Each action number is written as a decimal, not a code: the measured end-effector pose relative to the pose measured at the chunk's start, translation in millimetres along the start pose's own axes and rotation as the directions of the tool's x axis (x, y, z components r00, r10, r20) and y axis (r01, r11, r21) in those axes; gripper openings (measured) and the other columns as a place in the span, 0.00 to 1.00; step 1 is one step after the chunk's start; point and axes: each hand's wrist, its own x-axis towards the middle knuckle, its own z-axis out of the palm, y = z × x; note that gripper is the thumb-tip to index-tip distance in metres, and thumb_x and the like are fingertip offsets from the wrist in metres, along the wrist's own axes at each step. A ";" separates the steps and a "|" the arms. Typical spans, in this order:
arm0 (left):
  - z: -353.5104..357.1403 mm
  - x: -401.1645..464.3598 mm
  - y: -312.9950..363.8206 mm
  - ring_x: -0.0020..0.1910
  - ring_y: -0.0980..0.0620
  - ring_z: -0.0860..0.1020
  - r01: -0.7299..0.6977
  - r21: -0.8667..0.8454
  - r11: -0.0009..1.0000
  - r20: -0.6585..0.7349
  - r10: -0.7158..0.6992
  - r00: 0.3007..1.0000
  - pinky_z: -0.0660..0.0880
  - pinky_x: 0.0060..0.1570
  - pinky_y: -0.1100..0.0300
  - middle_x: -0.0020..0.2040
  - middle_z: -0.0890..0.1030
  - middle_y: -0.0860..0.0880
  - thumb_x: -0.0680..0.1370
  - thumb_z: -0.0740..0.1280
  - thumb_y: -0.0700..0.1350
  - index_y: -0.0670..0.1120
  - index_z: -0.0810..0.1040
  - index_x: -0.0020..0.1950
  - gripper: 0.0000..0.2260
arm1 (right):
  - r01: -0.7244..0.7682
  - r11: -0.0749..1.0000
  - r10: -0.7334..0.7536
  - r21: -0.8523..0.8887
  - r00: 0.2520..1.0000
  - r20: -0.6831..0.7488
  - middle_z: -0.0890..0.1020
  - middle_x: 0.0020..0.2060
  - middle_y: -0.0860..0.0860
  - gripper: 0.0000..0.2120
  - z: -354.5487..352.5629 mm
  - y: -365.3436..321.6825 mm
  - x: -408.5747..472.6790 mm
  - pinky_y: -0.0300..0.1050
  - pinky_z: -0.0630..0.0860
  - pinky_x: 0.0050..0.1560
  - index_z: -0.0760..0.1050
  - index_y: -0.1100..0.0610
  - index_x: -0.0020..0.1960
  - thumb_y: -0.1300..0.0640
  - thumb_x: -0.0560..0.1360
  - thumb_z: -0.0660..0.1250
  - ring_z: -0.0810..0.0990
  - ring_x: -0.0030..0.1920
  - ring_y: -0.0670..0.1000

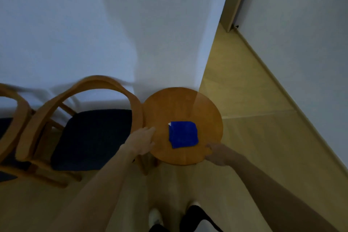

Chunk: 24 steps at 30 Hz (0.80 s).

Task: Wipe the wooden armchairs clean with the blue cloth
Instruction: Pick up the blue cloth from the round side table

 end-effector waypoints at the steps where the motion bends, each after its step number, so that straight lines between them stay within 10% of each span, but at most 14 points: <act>1: 0.2 13.2 -1.4 0.44 0.53 0.74 -0.017 0.003 1.000 0.010 0.017 1.000 0.73 0.47 0.58 0.48 0.73 0.51 0.79 0.61 0.49 0.51 0.67 0.53 0.05 | -0.006 1.000 0.006 0.010 1.000 0.010 0.69 0.71 0.52 0.25 -2.2 0.1 7.4 0.43 0.69 0.61 0.63 0.51 0.75 0.50 0.80 0.63 0.71 0.68 0.53; 13: 38.3 137.8 -20.7 0.58 0.49 0.74 0.106 -0.146 0.984 0.195 -0.077 0.978 0.72 0.54 0.57 0.63 0.72 0.47 0.80 0.60 0.49 0.47 0.65 0.70 0.19 | 0.056 0.995 -0.065 0.083 0.991 0.113 0.71 0.69 0.57 0.19 -61.4 6.5 131.8 0.26 0.60 0.47 0.66 0.59 0.72 0.55 0.83 0.59 0.71 0.67 0.56; 24: 122.7 212.9 -35.1 0.64 0.51 0.72 0.343 -0.360 0.868 0.424 -0.175 0.889 0.69 0.65 0.55 0.70 0.69 0.48 0.80 0.61 0.53 0.51 0.55 0.76 0.28 | 0.063 0.990 -0.095 0.126 0.960 0.265 0.61 0.76 0.54 0.39 -55.7 24.9 257.7 0.51 0.64 0.72 0.50 0.54 0.80 0.47 0.78 0.67 0.64 0.73 0.56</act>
